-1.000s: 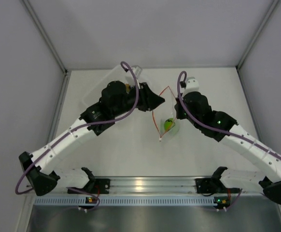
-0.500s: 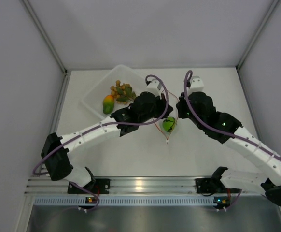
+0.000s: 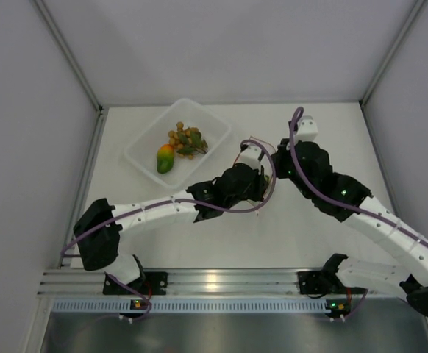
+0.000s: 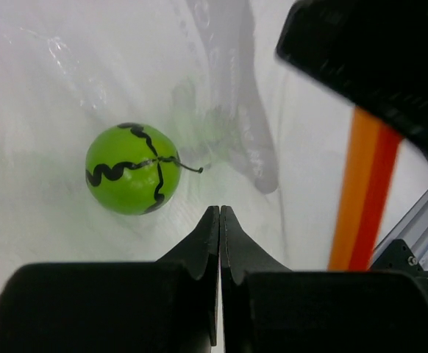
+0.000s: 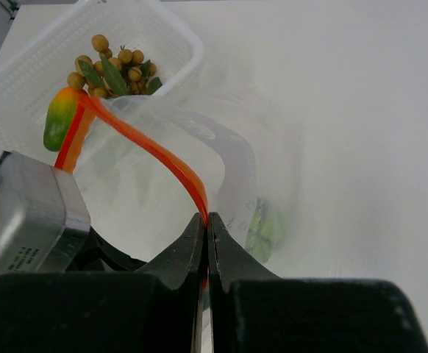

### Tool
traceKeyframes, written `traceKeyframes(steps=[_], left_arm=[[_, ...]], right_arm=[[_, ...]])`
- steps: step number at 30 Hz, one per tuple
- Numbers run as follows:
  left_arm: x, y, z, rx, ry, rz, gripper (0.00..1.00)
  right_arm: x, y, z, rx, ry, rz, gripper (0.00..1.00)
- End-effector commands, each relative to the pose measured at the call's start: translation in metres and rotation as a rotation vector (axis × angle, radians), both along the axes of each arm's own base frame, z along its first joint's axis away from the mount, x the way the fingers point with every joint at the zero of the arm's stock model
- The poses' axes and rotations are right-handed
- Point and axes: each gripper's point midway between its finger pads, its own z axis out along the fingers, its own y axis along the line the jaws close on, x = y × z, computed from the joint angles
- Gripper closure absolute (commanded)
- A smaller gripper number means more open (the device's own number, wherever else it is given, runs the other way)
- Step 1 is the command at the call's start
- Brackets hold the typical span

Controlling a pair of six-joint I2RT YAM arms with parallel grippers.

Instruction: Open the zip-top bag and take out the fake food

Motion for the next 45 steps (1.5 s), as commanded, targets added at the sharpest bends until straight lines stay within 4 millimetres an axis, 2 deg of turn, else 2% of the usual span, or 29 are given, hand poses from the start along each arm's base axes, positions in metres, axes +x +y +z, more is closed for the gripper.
traceKeyframes(steps=[1, 4, 9, 14, 17, 18, 19, 20, 23, 29, 31, 33, 37, 41, 42, 43, 45], left_arm=[[0.002, -0.006, -0.001, -0.013, -0.053, -0.016, 1.00], [0.000, -0.005, -0.025, 0.046, -0.043, -0.041, 1.00], [-0.007, -0.007, -0.050, 0.105, -0.028, -0.099, 1.00], [-0.015, -0.007, -0.066, 0.138, -0.010, -0.152, 1.00], [-0.014, -0.006, -0.072, 0.166, -0.008, -0.154, 1.00], [-0.013, -0.006, -0.073, 0.178, -0.011, -0.151, 1.00], [-0.013, -0.002, -0.082, 0.216, 0.004, -0.148, 1.00], [-0.007, -0.003, -0.076, 0.220, -0.009, -0.126, 1.00], [-0.004, 0.005, -0.092, 0.309, 0.023, -0.097, 1.00], [0.014, 0.017, -0.083, 0.259, 0.082, 0.028, 1.00], [0.021, 0.025, -0.079, 0.223, 0.111, 0.090, 1.00], [0.024, 0.032, -0.073, 0.193, 0.134, 0.137, 1.00], [0.036, 0.064, -0.068, 0.227, 0.144, 0.301, 1.00], [0.035, 0.088, -0.062, 0.240, 0.167, 0.359, 1.00], [0.035, 0.091, -0.058, 0.235, 0.168, 0.359, 1.00], [0.033, 0.093, -0.052, 0.223, 0.164, 0.348, 1.00], [0.025, 0.083, -0.048, 0.214, 0.184, 0.262, 1.00]], right_arm=[[0.005, -0.008, 0.032, 0.091, -0.089, -0.043, 1.00], [0.004, -0.013, 0.038, 0.105, -0.108, -0.051, 1.00], [0.005, -0.013, 0.034, 0.110, -0.108, -0.041, 1.00], [0.006, -0.014, 0.033, 0.087, -0.120, -0.029, 1.00], [0.004, -0.006, 0.031, 0.073, -0.120, 0.029, 1.00], [0.003, -0.005, 0.031, 0.069, -0.122, 0.043, 1.00], [0.003, -0.003, 0.029, 0.064, -0.125, 0.058, 1.00], [0.001, -0.002, 0.030, 0.059, -0.131, 0.072, 1.00], [-0.009, 0.004, 0.033, 0.058, -0.169, 0.158, 1.00], [-0.026, 0.003, 0.026, 0.119, -0.162, 0.199, 1.00], [-0.032, 0.010, 0.020, 0.152, -0.134, 0.240, 1.00], [-0.040, 0.021, 0.023, 0.225, -0.124, 0.286, 1.00], [-0.040, 0.017, 0.013, 0.287, -0.102, 0.242, 1.00], [-0.042, 0.012, 0.012, 0.400, -0.091, 0.185, 1.00], [-0.042, 0.011, 0.006, 0.409, -0.079, 0.169, 1.00], [-0.041, 0.012, 0.004, 0.422, -0.074, 0.163, 1.00], [-0.040, 0.011, -0.001, 0.430, -0.060, 0.144, 1.00]])
